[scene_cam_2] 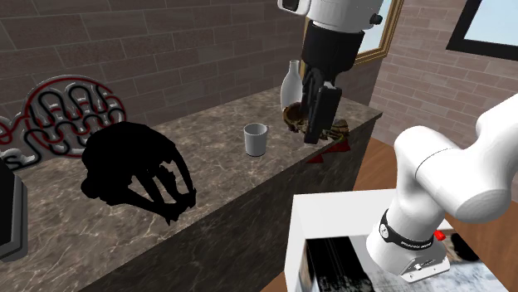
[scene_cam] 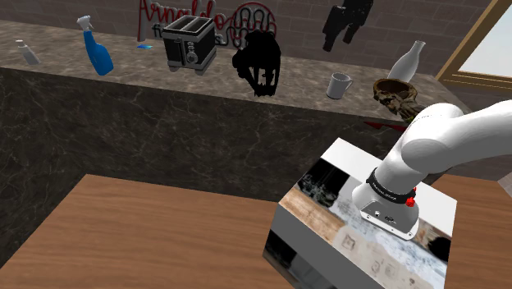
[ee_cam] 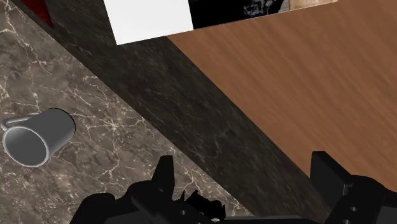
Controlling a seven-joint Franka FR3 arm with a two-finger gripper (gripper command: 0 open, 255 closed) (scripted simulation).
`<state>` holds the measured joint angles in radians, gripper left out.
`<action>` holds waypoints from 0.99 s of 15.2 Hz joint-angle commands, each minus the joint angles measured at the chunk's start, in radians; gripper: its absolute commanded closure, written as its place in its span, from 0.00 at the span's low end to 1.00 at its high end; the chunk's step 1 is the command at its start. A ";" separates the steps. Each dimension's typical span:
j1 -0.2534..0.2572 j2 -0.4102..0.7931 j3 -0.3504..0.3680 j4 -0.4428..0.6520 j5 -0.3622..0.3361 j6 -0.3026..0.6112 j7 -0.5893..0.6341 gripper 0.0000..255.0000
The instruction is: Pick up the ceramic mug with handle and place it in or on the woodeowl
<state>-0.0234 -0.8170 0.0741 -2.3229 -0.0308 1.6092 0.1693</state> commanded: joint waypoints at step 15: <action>-0.105 0.193 -0.253 -0.115 -0.139 0.283 -0.215 0.00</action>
<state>-0.1193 -0.6378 -0.1592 -2.4285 -0.1597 1.8689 -0.0284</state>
